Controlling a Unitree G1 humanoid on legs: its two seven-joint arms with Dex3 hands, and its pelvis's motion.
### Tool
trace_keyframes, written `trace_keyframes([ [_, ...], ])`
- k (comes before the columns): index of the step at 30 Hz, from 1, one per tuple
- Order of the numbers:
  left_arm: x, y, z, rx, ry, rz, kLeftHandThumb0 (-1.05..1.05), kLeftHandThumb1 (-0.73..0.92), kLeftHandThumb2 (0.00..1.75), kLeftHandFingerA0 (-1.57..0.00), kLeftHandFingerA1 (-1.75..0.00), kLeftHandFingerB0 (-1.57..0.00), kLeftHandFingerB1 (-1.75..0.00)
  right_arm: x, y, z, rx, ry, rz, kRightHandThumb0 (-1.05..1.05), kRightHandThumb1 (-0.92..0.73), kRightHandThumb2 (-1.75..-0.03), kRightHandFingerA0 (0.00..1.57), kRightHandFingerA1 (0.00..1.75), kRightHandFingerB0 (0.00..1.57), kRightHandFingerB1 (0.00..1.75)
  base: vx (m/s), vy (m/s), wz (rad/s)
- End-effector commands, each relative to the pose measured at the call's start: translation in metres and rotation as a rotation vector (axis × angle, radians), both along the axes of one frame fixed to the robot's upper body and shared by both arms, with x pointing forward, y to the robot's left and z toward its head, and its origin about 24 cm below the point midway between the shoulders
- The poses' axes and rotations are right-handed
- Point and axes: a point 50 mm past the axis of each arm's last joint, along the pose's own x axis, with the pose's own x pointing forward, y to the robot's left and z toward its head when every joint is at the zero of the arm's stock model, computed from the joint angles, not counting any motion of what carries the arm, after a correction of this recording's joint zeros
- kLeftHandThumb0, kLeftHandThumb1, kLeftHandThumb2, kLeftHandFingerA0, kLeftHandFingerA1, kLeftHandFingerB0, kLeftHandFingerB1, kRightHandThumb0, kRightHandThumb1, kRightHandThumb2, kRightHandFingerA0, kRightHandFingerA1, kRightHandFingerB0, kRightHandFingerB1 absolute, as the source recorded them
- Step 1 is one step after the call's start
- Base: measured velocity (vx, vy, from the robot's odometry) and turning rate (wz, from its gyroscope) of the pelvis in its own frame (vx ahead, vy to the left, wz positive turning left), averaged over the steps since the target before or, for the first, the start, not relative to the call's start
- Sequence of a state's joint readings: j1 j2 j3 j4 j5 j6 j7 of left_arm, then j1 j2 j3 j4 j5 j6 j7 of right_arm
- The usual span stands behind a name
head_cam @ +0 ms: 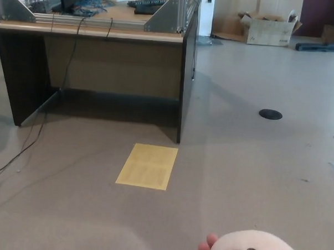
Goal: The robot extends its left hand to pick up an emotional support dumpling from the palm of a person and brings its hand down by its side. Then it extends its arm again to hand the dumpling back to the person.
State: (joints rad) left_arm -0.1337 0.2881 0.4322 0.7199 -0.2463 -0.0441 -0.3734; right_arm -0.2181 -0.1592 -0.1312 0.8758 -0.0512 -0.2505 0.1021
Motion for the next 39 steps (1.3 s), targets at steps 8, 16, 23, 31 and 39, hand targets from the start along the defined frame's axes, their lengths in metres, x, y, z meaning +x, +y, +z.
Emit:
trace_keyframes([
  [8,0.032,0.003,0.095,0.078,-0.388,-0.236,-0.19,0.36,0.88,-0.14,-0.52,-0.09,-0.49,0.009,-0.005,0.020,0.096,-0.214,0.000,-0.44,-0.44,-0.71,0.78,0.61,0.35,0.44,0.00,0.000,0.00],
  [16,0.058,-0.057,0.259,0.525,-0.782,-0.686,-0.25,0.32,0.87,-0.06,-0.49,-0.06,-0.49,0.016,-0.007,0.026,0.084,-0.234,-0.005,-0.36,-0.54,-0.57,0.80,0.51,0.40,0.34,0.00,0.000,0.01],
  [23,0.042,-0.137,0.353,0.781,-0.934,-1.014,-0.23,0.22,0.81,-0.09,-0.50,-0.08,-0.50,0.019,-0.005,0.028,0.094,-0.239,-0.002,-0.37,-0.55,-0.57,0.80,0.51,0.41,0.33,0.00,0.000,0.00],
  [31,0.028,-0.191,0.379,0.904,-0.940,-1.193,-0.24,0.20,0.80,-0.08,-0.50,-0.08,-0.50,0.015,-0.001,0.023,0.068,-0.225,0.000,-0.37,-0.56,-0.57,0.80,0.51,0.41,0.33,0.00,0.000,0.00],
  [39,0.016,-0.239,0.376,1.023,-0.989,-1.348,-0.61,0.37,0.69,-0.36,-0.48,-0.19,-0.36,0.007,-0.001,0.016,0.048,-0.200,-0.003,-0.39,-0.57,-0.57,0.80,0.51,0.41,0.33,0.00,0.000,0.00],
])
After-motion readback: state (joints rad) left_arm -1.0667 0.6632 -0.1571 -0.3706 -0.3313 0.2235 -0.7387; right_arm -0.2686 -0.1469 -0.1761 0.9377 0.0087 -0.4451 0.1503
